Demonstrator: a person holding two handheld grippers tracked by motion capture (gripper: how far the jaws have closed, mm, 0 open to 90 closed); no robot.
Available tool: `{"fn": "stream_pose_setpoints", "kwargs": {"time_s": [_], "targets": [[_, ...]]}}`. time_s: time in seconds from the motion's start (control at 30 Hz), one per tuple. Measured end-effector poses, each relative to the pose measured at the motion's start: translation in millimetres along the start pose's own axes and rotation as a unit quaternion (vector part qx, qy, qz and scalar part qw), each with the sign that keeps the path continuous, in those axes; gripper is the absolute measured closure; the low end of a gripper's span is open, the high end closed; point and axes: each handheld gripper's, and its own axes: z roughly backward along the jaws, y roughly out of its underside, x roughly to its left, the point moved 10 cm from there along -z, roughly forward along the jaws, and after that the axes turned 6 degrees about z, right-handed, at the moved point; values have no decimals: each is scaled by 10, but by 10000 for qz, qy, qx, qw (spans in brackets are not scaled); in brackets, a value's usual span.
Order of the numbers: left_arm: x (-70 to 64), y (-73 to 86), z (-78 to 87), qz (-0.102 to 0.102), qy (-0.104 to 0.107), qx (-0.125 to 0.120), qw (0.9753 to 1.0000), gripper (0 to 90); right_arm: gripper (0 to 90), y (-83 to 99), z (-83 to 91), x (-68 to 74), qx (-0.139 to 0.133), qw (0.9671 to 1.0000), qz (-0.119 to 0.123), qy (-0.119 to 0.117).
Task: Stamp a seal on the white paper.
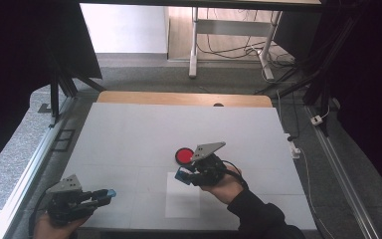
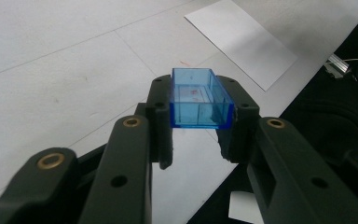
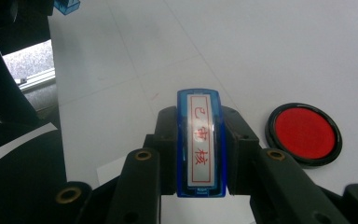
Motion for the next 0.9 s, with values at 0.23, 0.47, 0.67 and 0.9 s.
{"fn": "stream_pose_setpoints", "kwargs": {"time_s": [0.23,0.47,0.67,0.9], "targets": [[-4,1,-1,-25,0,3,10000,682,711,72,-42,33,44,9999,-97,-1],[-6,3,0,-44,8,20,10000,682,711,143,-116,33,189,9998,-54,49],[-5,2,0,-40,10,18,10000,682,711,197,-183,29,317,9995,-20,35],[-4,4,0,-44,7,27,10000,682,711,259,-271,39,474,9988,140,8]]}}
